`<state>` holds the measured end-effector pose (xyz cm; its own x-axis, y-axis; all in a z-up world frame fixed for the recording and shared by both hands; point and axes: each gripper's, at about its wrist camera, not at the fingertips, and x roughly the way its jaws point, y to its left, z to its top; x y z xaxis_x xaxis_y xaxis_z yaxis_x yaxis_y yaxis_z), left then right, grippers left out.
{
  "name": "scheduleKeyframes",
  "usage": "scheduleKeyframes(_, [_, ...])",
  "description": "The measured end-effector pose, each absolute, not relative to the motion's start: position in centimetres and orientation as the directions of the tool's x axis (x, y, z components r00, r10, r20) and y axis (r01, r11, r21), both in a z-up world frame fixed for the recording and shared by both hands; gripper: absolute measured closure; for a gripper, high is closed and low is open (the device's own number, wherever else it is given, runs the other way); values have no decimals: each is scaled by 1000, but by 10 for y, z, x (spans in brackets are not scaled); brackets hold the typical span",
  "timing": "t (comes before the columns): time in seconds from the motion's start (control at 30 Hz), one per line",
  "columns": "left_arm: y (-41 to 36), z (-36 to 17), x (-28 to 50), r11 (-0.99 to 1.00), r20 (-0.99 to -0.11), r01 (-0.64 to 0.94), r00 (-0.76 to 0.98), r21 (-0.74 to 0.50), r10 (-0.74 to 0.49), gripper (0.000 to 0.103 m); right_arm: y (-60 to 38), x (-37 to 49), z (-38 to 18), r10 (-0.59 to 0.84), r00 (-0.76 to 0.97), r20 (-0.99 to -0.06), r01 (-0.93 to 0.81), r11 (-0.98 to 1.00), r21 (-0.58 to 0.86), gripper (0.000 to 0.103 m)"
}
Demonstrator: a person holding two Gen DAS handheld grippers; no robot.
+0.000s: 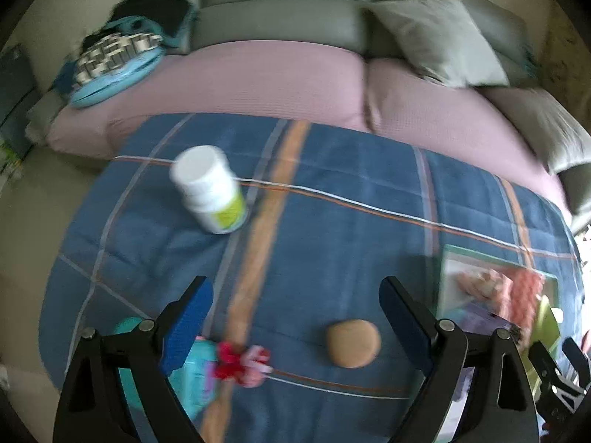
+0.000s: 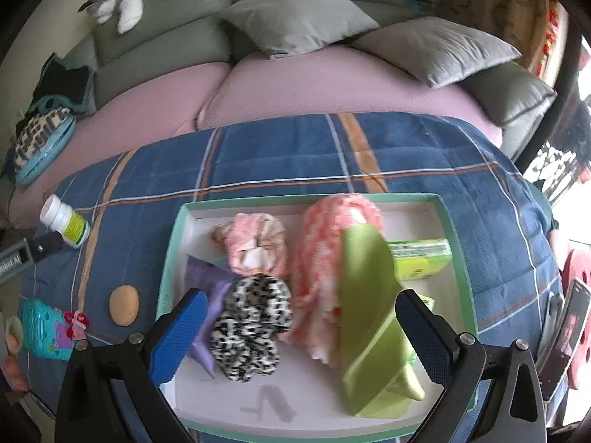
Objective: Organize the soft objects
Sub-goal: 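Withdraw both tools from the tray back over the bedspread, then close right tool on the beige round sponge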
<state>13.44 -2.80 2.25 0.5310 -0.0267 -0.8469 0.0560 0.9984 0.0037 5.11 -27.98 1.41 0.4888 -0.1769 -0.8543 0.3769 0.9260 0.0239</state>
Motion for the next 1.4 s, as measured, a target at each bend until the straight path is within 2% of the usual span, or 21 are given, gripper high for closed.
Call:
scheduleKeyframes(0.6, [60, 7, 139, 991, -874, -133, 481, 12, 75, 11, -205, 89, 13, -102, 516, -850, 203, 979, 5, 0])
scheduleKeyframes(0.93, [77, 3, 141, 988, -881, -154, 467, -1, 72, 11, -169, 112, 10, -10, 539, -843, 103, 993, 54, 0])
scheduleKeyframes(1.3, [74, -11, 150, 991, -904, -129, 426, -31, 27, 11, -133, 130, -7, 57, 546, -836, -33, 998, 47, 0])
scheduleKeyframes(1.4, [70, -13, 153, 992, -908, -118, 418, -41, 12, 11, -127, 133, -15, 69, 522, -850, -62, 997, 43, 4])
